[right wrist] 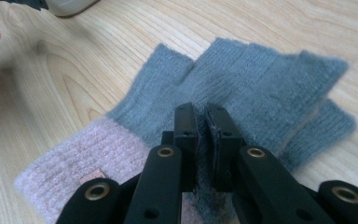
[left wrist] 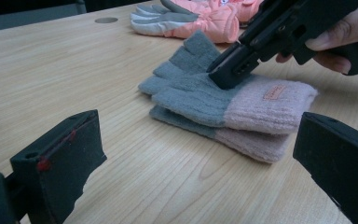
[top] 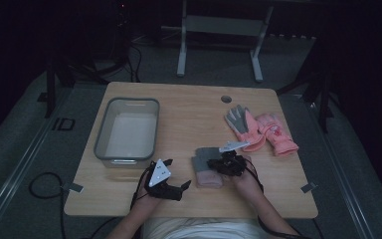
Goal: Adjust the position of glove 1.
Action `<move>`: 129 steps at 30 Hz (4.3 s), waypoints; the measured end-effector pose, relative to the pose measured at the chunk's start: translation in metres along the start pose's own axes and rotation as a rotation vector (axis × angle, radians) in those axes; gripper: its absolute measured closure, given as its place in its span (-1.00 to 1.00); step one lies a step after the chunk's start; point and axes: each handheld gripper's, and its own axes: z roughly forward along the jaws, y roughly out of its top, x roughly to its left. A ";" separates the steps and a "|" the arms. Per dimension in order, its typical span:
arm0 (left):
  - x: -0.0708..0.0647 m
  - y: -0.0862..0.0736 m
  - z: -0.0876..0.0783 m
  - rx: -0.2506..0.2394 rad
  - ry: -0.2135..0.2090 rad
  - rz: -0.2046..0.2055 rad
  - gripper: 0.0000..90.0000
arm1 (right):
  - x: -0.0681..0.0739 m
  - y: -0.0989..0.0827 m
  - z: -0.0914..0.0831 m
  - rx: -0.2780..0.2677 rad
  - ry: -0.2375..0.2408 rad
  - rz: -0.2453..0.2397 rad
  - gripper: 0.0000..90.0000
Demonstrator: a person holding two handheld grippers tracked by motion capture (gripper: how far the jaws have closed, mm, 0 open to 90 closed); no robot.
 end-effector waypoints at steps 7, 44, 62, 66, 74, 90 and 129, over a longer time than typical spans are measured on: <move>0.000 0.000 0.000 -0.003 0.015 -0.012 -0.98 | 0.002 -0.004 0.001 -0.022 -0.020 0.002 0.76; -0.040 0.034 0.069 0.341 -0.221 0.469 -0.25 | -0.054 0.011 0.016 0.010 -0.093 0.123 -0.11; -0.034 0.047 0.075 0.374 -0.244 0.456 0.48 | -0.040 0.018 0.015 0.067 -0.043 0.101 0.70; -0.034 0.053 0.074 0.385 -0.241 0.463 0.54 | -0.040 0.024 0.011 0.059 -0.017 0.106 0.71; -0.030 0.072 0.064 0.375 -0.236 0.465 0.55 | -0.035 0.039 -0.004 -0.003 -0.006 0.103 0.71; 0.005 0.113 0.029 0.366 -0.265 0.409 0.54 | -0.016 0.088 -0.018 -0.073 0.018 0.053 0.71; 0.097 0.134 -0.059 0.441 -0.088 0.402 0.54 | 0.052 0.209 0.042 -0.122 0.071 -0.064 0.72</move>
